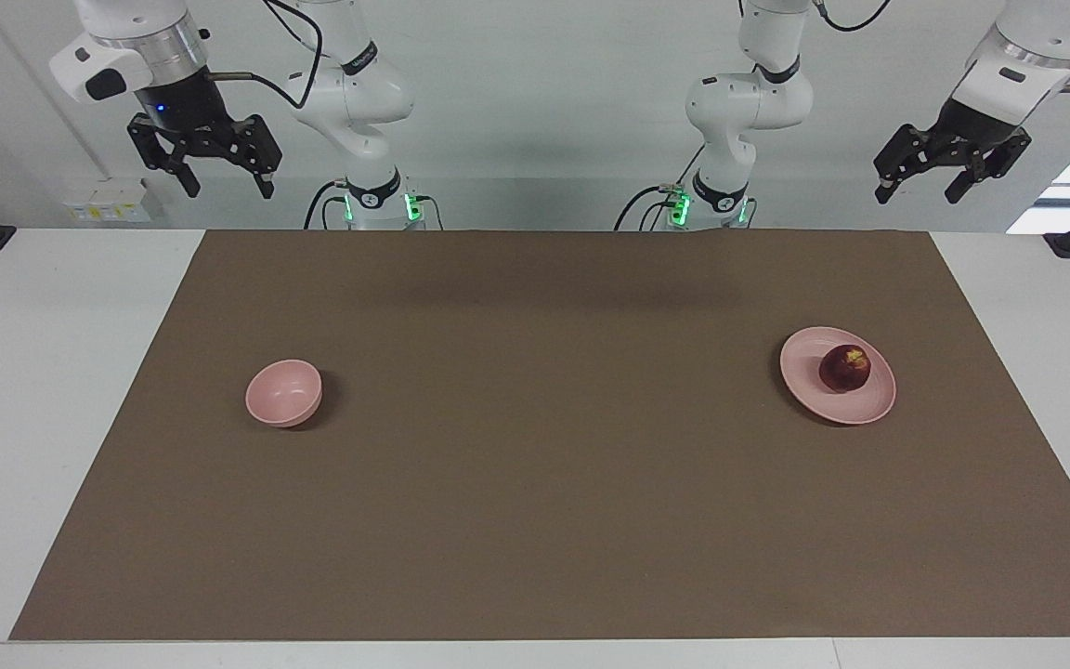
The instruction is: Move apple from plate to bowl
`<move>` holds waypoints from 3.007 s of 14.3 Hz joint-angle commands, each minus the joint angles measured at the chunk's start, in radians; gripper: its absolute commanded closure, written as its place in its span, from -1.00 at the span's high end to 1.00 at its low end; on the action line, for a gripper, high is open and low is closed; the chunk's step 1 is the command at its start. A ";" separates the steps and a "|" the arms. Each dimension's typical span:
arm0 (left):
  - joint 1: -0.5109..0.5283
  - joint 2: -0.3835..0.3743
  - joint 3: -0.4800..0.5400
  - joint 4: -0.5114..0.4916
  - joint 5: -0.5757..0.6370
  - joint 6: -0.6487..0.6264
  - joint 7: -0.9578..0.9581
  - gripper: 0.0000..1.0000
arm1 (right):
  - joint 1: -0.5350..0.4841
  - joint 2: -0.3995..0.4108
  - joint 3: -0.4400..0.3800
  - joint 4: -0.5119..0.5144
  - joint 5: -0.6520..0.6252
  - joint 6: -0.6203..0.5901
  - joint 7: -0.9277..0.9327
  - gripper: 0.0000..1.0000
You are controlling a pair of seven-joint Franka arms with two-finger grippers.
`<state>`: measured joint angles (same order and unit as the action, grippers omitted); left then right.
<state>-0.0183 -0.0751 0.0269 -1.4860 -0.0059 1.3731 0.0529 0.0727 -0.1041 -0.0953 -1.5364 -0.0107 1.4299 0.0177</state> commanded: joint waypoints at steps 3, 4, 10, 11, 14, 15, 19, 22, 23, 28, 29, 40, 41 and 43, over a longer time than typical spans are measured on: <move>0.011 -0.006 -0.008 0.003 0.017 -0.019 -0.016 1.00 | -0.007 0.004 0.005 0.009 -0.005 -0.003 0.015 1.00; 0.009 -0.005 -0.008 0.004 0.017 -0.016 -0.021 1.00 | -0.005 0.004 0.005 0.009 -0.005 -0.003 0.015 1.00; 0.011 -0.015 -0.010 -0.011 0.017 -0.025 -0.024 1.00 | -0.007 0.006 0.005 0.009 -0.005 -0.005 0.015 1.00; 0.011 -0.018 -0.010 -0.014 0.017 -0.023 -0.021 1.00 | -0.007 0.004 0.005 0.009 -0.005 -0.005 0.015 1.00; 0.003 -0.020 -0.010 -0.017 0.017 -0.022 -0.025 1.00 | -0.007 0.004 0.005 0.009 -0.005 -0.006 0.016 1.00; 0.000 -0.020 -0.010 -0.017 0.017 -0.022 -0.025 1.00 | -0.007 0.004 0.005 0.009 -0.005 -0.006 0.016 1.00; -0.005 -0.020 -0.013 -0.019 0.015 -0.017 -0.022 1.00 | -0.007 0.004 0.005 0.009 -0.005 -0.008 0.016 1.00; -0.003 -0.021 -0.012 -0.028 0.012 0.003 -0.015 1.00 | -0.007 0.004 0.005 0.009 -0.005 -0.009 0.016 1.00; -0.003 -0.031 -0.012 -0.045 0.010 0.020 -0.015 1.00 | -0.007 0.004 0.005 0.009 -0.005 -0.009 0.016 1.00; 0.006 -0.063 -0.007 -0.174 0.009 0.180 0.005 1.00 | -0.007 0.004 0.003 0.009 -0.005 -0.009 0.013 1.00; 0.009 -0.063 0.004 -0.206 0.009 0.223 0.033 1.00 | -0.007 0.004 0.003 0.009 -0.005 -0.009 0.014 1.00; 0.009 0.038 0.111 -0.529 -0.031 0.713 0.200 1.00 | -0.007 0.004 0.003 0.007 -0.005 -0.011 0.015 1.00; 0.009 0.041 0.110 -0.563 -0.034 0.744 0.202 1.00 | -0.007 0.004 0.003 0.008 -0.005 -0.011 0.015 1.00; 0.011 0.038 0.111 -0.626 -0.034 0.785 0.205 1.00 | -0.007 0.003 0.003 0.007 -0.005 -0.011 0.015 1.00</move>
<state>-0.0181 -0.0129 0.1374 -2.0357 -0.0245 2.0971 0.2326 0.0726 -0.1041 -0.0960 -1.5364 -0.0107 1.4284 0.0177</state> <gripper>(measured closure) 0.000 0.000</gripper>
